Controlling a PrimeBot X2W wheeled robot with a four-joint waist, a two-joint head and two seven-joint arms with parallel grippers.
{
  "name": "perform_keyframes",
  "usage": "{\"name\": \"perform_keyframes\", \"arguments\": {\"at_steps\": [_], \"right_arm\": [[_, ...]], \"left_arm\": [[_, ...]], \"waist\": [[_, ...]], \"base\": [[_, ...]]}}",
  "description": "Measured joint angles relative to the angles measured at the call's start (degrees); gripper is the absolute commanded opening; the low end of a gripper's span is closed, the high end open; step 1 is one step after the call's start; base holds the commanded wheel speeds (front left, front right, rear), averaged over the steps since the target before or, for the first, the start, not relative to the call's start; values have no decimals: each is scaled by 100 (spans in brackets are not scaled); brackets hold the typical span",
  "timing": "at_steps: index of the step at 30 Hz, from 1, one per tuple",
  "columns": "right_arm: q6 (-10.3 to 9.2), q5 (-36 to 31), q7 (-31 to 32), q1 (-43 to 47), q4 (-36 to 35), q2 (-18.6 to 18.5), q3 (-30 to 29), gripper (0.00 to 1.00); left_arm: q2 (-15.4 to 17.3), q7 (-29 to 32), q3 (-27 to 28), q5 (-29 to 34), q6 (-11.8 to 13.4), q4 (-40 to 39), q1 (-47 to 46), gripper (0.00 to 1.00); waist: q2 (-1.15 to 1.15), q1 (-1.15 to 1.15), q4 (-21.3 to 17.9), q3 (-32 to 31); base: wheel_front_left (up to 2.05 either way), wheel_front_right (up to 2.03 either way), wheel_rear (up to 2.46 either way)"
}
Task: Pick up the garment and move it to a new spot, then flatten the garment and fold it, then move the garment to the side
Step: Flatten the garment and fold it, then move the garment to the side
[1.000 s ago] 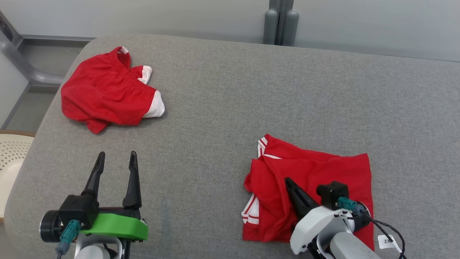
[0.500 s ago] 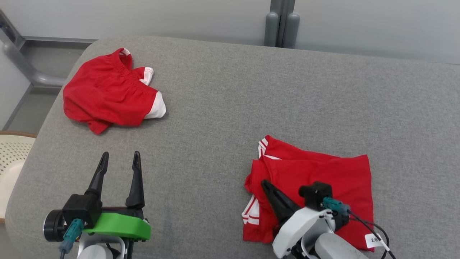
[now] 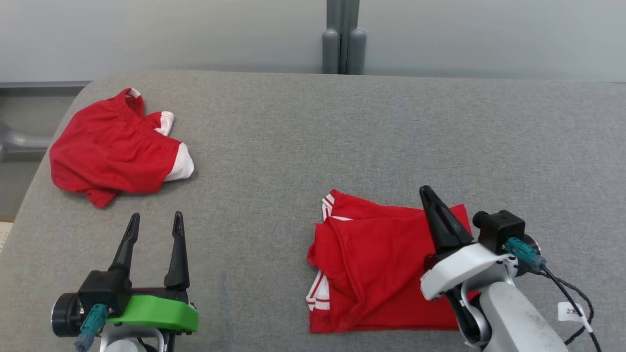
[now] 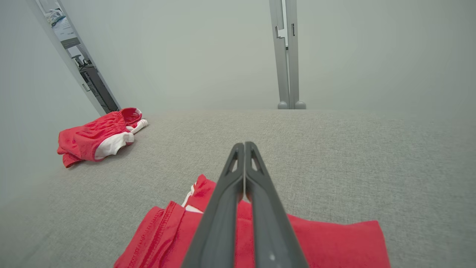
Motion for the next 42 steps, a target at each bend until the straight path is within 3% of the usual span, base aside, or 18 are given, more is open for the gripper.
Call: {"name": "perform_keyframes", "arguments": {"at_steps": [11,12,14,27,42], "right_arm": [[0,-437,1,794,-873,-358,-803,1],[0,-454,1,898,-967,-347,-886,31],[0,-503,1,1094,-1156,-325,-1011,100],[1,-563,1,1796,-1836,-218,-1258,100],[1,-599,1,1879,-1842,-182,-1189,100]], "left_arm": [[-3,0,107,26,18,1,192,100],[-2,0,123,26,20,0,207,100],[-3,0,146,26,27,-15,239,100],[-2,0,385,219,-14,-85,463,100],[15,0,391,215,-73,-166,783,100]], "waist": [[0,0,-545,-248],[0,0,-587,-271],[0,0,-658,-314],[0,0,-798,-471],[0,0,-678,-595]], "base": [[0,0,0],[0,0,0],[0,0,0],[0,0,0],[0,0,0]]}}
